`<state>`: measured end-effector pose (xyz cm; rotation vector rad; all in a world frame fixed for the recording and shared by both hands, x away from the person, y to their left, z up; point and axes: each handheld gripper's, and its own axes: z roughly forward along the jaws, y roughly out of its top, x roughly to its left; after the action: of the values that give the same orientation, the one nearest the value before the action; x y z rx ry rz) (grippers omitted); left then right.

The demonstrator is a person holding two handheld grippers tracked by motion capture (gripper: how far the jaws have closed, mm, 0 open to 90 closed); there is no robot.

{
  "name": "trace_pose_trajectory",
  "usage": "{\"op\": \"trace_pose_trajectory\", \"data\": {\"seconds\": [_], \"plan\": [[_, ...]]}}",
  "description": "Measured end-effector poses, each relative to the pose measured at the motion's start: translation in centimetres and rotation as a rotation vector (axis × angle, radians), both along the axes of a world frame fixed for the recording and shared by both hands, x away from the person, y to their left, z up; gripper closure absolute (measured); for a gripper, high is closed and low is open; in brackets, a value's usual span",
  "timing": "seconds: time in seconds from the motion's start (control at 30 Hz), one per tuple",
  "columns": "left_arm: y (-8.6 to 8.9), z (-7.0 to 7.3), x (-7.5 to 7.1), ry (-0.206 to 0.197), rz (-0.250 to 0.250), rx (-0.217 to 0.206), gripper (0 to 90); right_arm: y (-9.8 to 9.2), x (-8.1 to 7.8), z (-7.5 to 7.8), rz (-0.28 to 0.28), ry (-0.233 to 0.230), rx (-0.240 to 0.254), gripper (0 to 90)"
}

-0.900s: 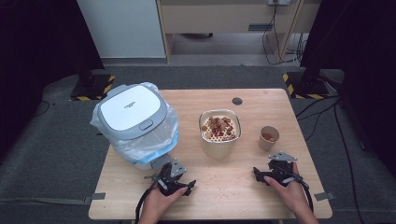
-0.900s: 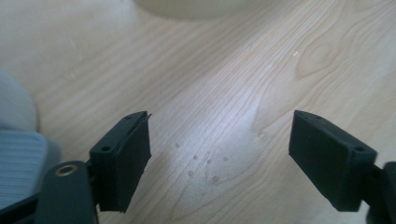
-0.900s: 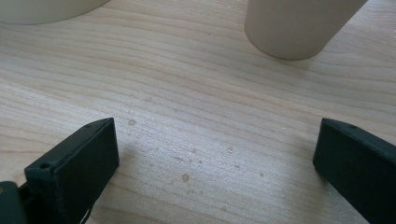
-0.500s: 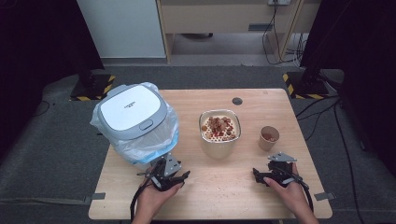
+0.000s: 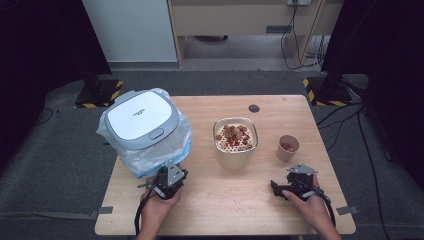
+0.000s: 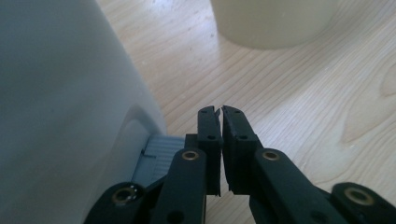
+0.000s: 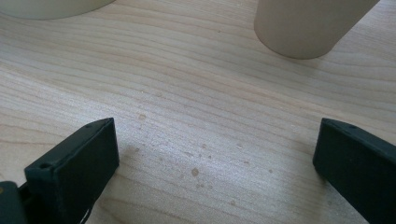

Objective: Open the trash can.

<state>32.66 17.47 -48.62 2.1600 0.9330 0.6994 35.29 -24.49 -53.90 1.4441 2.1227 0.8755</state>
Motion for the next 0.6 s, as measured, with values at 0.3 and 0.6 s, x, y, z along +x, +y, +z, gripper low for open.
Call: {"op": "trace_pose_trajectory", "data": {"seconds": [0.3,0.6], "plan": [[1.3,-0.3,0.1,0.012,0.053,0.037,88.3,0.0,0.0,0.0,0.009,0.001,0.001,0.7],[2.3,-1.2,0.9,0.037,0.092,0.042,89.0,0.0,-0.1,0.0,0.012,0.001,0.0,0.7]]}}
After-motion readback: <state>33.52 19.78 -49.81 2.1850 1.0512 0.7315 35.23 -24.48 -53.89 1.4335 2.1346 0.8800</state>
